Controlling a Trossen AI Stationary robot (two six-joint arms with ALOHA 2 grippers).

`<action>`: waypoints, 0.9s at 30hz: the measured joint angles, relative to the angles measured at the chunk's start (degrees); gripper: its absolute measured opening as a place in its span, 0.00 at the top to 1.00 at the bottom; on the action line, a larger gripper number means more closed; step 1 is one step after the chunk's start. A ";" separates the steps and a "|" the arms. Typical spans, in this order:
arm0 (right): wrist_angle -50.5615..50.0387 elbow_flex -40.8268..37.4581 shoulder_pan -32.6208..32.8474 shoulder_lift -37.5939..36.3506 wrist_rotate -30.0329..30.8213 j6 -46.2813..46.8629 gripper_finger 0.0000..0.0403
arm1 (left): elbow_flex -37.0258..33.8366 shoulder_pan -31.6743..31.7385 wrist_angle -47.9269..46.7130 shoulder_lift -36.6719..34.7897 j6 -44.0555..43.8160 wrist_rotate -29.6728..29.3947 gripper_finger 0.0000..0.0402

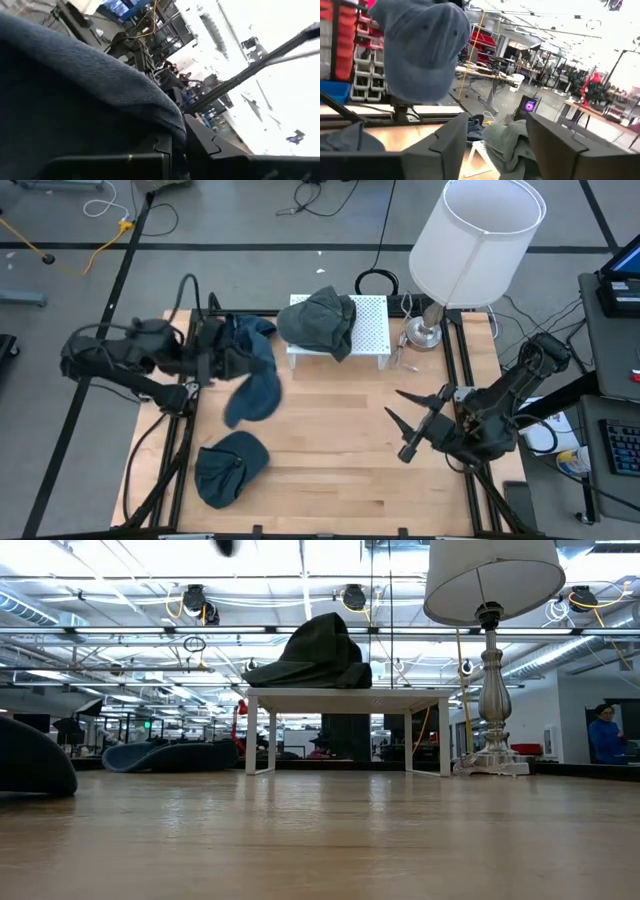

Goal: Pick & Place hat
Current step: Put the middle blue cap on the shelf

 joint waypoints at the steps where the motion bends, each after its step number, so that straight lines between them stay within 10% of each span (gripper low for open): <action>1: 0.00 0.00 0.00 0.00 -0.04 -0.84 0.49 | 0.00 1.32 -1.05 -0.76 -1.28 1.49 0.94; 13: -2.77 0.00 -1.29 0.00 0.00 -10.95 0.48 | 0.03 23.76 -4.92 0.71 -8.05 27.89 0.94; 27: -2.75 0.00 -1.36 0.00 -0.01 -15.19 0.48 | 17.68 40.66 2.88 22.81 -11.62 47.52 0.94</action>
